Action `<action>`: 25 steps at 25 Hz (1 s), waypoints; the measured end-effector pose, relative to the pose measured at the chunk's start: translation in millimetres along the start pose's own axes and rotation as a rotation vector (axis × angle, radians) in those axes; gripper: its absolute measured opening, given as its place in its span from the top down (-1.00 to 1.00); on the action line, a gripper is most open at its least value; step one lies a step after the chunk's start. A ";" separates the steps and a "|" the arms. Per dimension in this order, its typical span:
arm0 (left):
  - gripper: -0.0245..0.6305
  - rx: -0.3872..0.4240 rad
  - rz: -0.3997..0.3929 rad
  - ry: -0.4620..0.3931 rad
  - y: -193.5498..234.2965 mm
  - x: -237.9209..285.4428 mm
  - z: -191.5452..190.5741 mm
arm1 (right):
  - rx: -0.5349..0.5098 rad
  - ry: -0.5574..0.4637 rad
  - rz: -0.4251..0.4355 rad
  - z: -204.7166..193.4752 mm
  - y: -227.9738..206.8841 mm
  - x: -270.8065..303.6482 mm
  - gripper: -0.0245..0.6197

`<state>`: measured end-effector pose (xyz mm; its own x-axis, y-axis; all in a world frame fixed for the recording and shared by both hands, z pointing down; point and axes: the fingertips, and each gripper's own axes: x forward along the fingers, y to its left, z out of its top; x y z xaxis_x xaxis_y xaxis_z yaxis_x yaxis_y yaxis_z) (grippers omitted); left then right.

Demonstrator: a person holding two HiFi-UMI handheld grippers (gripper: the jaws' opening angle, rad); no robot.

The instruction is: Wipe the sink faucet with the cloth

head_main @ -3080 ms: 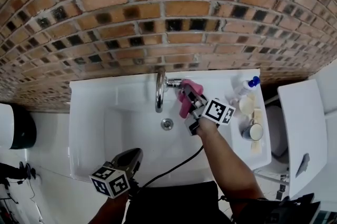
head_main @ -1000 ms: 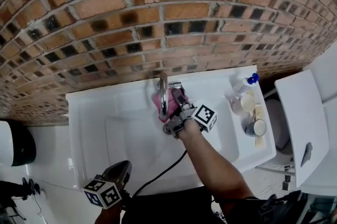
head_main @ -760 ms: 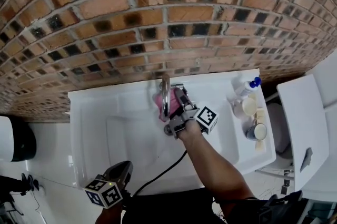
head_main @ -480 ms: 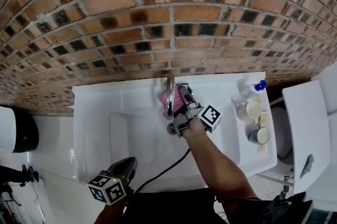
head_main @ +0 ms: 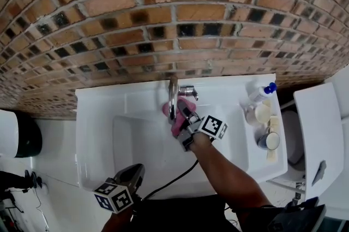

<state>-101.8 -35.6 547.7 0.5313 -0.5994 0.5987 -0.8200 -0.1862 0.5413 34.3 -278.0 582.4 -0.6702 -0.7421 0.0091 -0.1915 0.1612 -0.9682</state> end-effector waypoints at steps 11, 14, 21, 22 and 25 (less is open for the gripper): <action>0.91 -0.023 0.059 -0.019 9.4 -23.6 -3.0 | -0.041 0.055 -0.108 -7.7 -33.2 25.9 0.74; 0.91 -0.031 0.062 -0.029 15.3 -29.5 -5.3 | -0.065 0.057 -0.091 -6.4 -21.9 25.8 0.74; 0.91 -0.009 0.013 -0.053 9.7 -31.1 0.2 | -0.090 0.019 -0.019 4.6 20.3 20.6 0.74; 0.91 -0.007 0.007 -0.055 8.4 -31.5 0.4 | -0.085 0.010 0.000 6.4 27.6 20.1 0.74; 0.91 -0.001 -0.003 -0.064 6.0 -34.6 3.1 | -0.072 -0.028 0.068 15.5 52.0 21.7 0.74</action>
<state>-125.8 -18.4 528.4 0.5193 -0.6475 0.5577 -0.8181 -0.1879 0.5436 20.9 -295.8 528.4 -0.6631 -0.7458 -0.0639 -0.1979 0.2571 -0.9459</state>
